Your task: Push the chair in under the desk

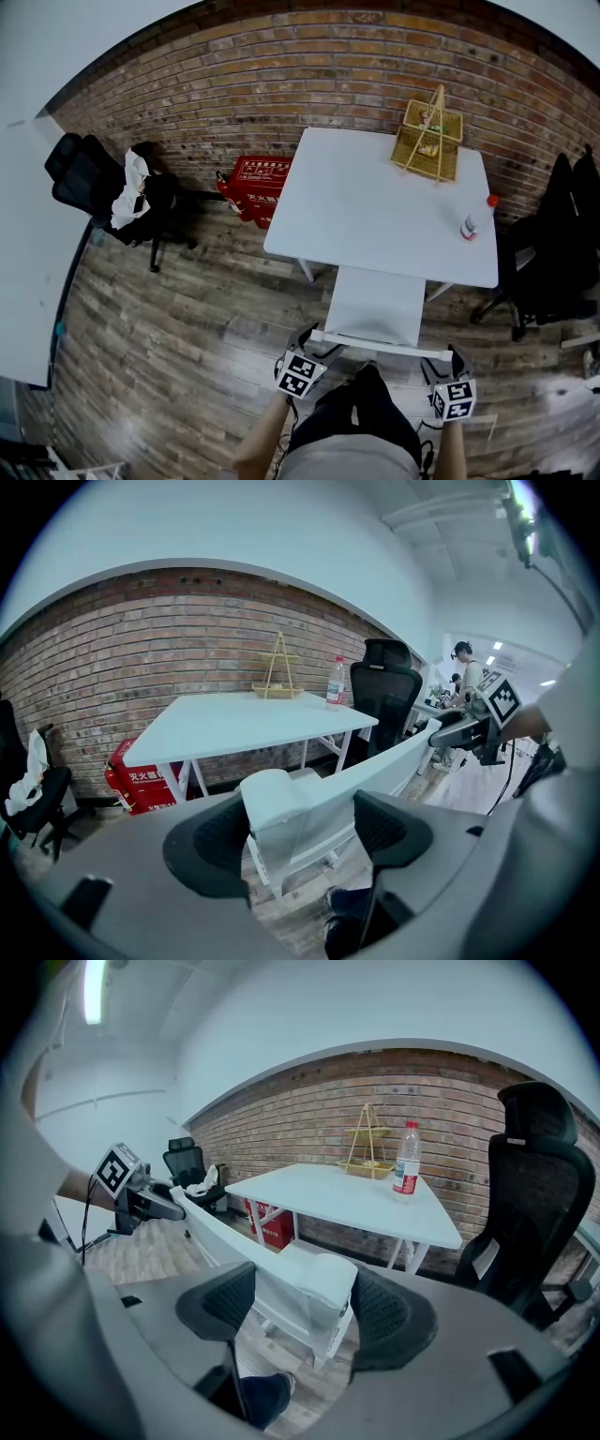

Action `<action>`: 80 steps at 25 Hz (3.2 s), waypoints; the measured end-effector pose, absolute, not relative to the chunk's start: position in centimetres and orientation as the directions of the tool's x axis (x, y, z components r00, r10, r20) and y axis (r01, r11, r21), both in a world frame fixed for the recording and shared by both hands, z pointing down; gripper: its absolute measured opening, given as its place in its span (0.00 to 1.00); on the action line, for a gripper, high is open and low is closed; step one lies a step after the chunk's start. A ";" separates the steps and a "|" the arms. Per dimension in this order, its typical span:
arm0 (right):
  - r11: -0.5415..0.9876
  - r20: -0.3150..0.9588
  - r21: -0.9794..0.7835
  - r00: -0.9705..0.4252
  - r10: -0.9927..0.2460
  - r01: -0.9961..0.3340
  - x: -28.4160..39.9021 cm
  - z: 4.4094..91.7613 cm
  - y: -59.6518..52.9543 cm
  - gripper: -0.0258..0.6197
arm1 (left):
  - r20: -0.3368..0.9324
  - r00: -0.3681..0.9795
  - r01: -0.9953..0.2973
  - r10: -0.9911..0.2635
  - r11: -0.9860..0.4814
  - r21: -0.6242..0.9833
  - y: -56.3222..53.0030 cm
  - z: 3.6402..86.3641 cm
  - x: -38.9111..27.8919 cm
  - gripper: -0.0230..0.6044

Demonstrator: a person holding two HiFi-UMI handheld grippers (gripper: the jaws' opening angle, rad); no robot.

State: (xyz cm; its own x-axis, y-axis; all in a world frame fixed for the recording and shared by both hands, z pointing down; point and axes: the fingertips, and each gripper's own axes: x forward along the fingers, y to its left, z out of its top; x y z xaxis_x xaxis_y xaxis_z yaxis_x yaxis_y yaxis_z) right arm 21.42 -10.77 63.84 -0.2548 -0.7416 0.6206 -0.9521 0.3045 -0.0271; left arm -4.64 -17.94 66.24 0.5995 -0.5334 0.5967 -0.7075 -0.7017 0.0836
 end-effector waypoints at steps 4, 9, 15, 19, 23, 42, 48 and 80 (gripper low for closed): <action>0.312 0.624 -0.028 -0.260 -0.737 -0.950 21.8 63.6 -12.1 0.53 | 0.598 0.598 -0.709 -0.533 -0.700 0.086 -19.1 66.1 -4.2 0.59; 0.311 0.612 -0.021 -0.258 -0.747 -0.950 22.7 63.8 -14.0 0.53 | 0.598 0.595 -0.712 -0.538 -0.698 0.080 -20.8 66.3 -3.6 0.59; 0.322 0.617 -0.019 -0.265 -0.741 -0.947 23.7 63.8 -16.3 0.53 | 0.596 0.591 -0.719 -0.544 -0.690 0.082 -22.9 66.2 -2.6 0.59; 0.321 0.612 -0.021 -0.266 -0.745 -0.947 24.3 63.8 -17.7 0.53 | 0.596 0.590 -0.720 -0.545 -0.689 0.084 -24.2 66.1 -2.1 0.59; 0.332 0.622 -0.022 -0.273 -0.734 -0.943 24.6 63.8 -19.0 0.53 | 0.589 0.587 -0.724 -0.556 -0.685 0.075 -25.5 66.5 -1.8 0.59; 0.343 0.635 -0.027 -0.281 -0.719 -0.939 26.0 63.7 -22.1 0.53 | 0.602 0.571 -0.739 -0.558 -0.669 0.082 -28.1 65.7 -0.5 0.59; 0.340 0.640 -0.028 -0.278 -0.716 -0.940 25.8 63.7 -22.9 0.53 | 0.600 0.575 -0.736 -0.555 -0.672 0.083 -29.0 66.0 -0.6 0.59; 0.320 0.656 -0.029 -0.259 -0.709 -0.947 26.1 63.5 -29.1 0.53 | 0.606 0.592 -0.715 -0.532 -0.693 0.090 -35.9 65.9 -0.1 0.59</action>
State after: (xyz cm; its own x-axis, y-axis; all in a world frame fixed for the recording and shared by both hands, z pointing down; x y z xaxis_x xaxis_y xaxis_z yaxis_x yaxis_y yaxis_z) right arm 26.08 -29.10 63.49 -0.2591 -0.7087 0.6562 -0.9471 0.3196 -0.0287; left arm -0.10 -35.90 65.86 0.5919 -0.5319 0.6056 -0.7150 -0.6933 0.0900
